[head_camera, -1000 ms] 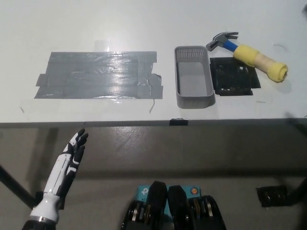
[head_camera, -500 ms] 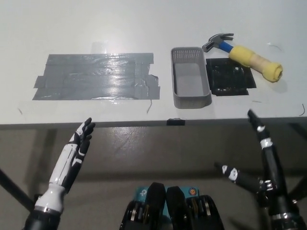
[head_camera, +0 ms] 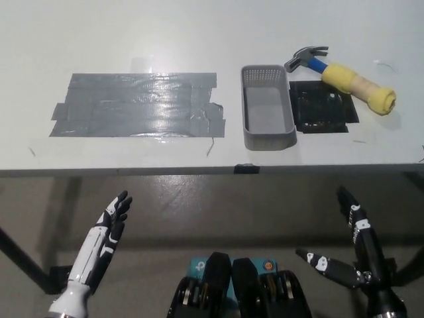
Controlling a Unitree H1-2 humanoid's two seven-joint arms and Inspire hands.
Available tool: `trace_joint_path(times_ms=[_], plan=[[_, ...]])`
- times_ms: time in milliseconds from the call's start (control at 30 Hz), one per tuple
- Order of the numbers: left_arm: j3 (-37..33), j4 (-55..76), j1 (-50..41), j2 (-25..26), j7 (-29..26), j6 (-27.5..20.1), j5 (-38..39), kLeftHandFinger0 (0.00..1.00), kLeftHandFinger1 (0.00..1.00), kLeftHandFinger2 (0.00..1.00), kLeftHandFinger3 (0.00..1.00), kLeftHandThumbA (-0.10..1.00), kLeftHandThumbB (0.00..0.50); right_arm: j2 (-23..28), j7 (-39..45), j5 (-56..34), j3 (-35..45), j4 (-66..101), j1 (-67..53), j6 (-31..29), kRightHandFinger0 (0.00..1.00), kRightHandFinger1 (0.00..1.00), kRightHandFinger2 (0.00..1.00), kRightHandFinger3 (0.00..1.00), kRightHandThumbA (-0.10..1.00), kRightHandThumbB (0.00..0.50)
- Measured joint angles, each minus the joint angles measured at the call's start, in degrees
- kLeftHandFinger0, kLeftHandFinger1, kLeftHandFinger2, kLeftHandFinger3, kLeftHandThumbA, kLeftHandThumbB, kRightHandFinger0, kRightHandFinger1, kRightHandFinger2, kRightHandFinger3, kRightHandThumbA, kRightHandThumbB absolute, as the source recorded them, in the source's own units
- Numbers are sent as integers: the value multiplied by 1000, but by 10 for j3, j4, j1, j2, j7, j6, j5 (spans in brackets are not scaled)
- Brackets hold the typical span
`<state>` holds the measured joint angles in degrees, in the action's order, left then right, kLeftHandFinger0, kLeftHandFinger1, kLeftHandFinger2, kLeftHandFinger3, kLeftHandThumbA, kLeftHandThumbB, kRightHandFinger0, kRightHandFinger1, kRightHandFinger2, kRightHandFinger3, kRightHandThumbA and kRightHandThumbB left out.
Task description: The robot picks the hammer with right hand and hits the black area on the desk and places it back.
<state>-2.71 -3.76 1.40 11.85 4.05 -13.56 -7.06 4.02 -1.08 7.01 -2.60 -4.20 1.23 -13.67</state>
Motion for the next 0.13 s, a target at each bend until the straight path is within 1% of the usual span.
trace_joint_path(times_ms=[67,100,133], plan=[[0,0,0,-1,0,-1,0,1000,1000,1000,1000,1000,150,1,0,1,-1,0,-1,0,1000,1000,1000,1000,973,149],[0,0,0,-2,0,-1,0,1000,1000,1000,1000,1000,141,1,0,2,-1,0,-1,0,1000,1000,1000,1000,961,153],[0,0,0,-2,0,-1,0,1000,1000,1000,1000,1000,142,1,0,2,-2,0,-1,0,1000,1000,1000,1000,958,153]])
